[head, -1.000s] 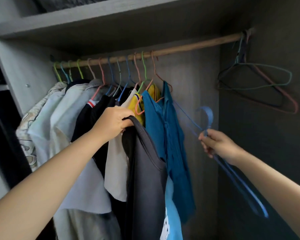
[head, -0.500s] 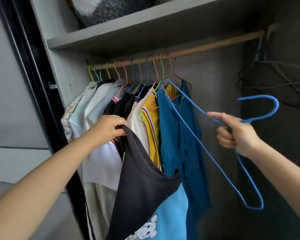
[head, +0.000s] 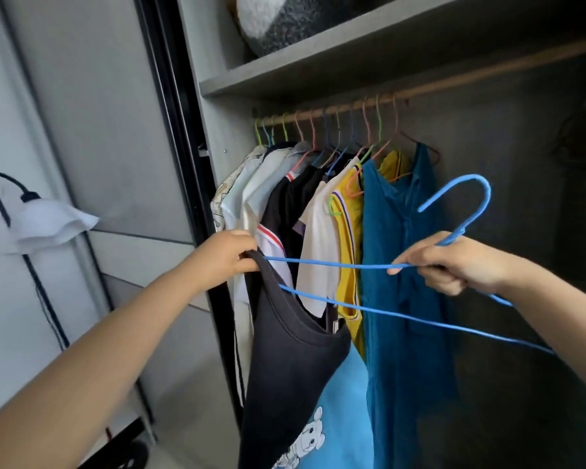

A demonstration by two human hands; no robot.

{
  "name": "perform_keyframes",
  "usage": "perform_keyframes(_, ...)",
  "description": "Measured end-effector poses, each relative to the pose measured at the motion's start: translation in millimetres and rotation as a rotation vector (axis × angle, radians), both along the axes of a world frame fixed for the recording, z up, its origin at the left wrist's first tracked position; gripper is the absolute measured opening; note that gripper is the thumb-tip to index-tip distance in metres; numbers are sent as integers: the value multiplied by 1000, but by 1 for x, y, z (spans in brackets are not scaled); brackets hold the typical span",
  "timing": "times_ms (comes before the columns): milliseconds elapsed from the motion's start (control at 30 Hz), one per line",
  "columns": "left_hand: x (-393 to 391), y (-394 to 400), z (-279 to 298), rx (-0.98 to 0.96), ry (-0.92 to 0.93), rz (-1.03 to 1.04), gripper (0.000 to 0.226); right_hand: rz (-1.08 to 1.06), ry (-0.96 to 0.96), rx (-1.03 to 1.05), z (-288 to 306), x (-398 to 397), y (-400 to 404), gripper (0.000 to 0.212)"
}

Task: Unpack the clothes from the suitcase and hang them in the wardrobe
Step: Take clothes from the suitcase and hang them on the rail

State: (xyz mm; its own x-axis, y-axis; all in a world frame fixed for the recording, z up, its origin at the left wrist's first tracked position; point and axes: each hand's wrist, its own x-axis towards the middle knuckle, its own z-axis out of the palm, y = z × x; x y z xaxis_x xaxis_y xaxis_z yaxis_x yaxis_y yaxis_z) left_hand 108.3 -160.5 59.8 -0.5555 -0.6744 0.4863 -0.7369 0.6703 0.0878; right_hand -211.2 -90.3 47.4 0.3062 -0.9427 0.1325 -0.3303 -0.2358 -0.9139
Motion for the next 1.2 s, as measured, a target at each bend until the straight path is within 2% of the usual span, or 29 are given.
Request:
perform_keyframes(100,1,14,-2,-30,-65,16,20,29,99,24,11,18,5,37)
perform_keyframes(200,-4,27,-7,-66,-82,-10,24,51,189,41,19,41,13,16)
perform_keyframes(267,-7,33,-10,-77,-81,-5,28,36,192,13,18,55,11,27)
perform_keyframes(433,-4,45,-5,-138,52,-50,46,27,47,-93,7,85,5,24)
perform_keyframes(533,3,50,1,-285,199,-99,66,46,-73,-111,-1,95,2,33)
perform_keyframes(633,17,54,4,-403,152,-123,78,56,-123,-135,1,90,-2,38)
perform_keyframes(700,32,55,6,-529,93,-73,80,50,-141,-149,9,85,-3,27)
perform_keyframes(767,47,56,4,-576,78,-45,80,42,-153,-184,17,81,-3,25)
perform_keyframes(933,51,58,-1,-472,125,-84,74,54,-117,-200,31,98,-2,17)
perform_keyframes(1067,46,59,4,-489,148,-96,62,18,-112,-209,24,131,-4,7)
perform_keyframes(1200,37,57,9,-535,166,-119,59,-176,-298,-138,-5,155,-11,28)
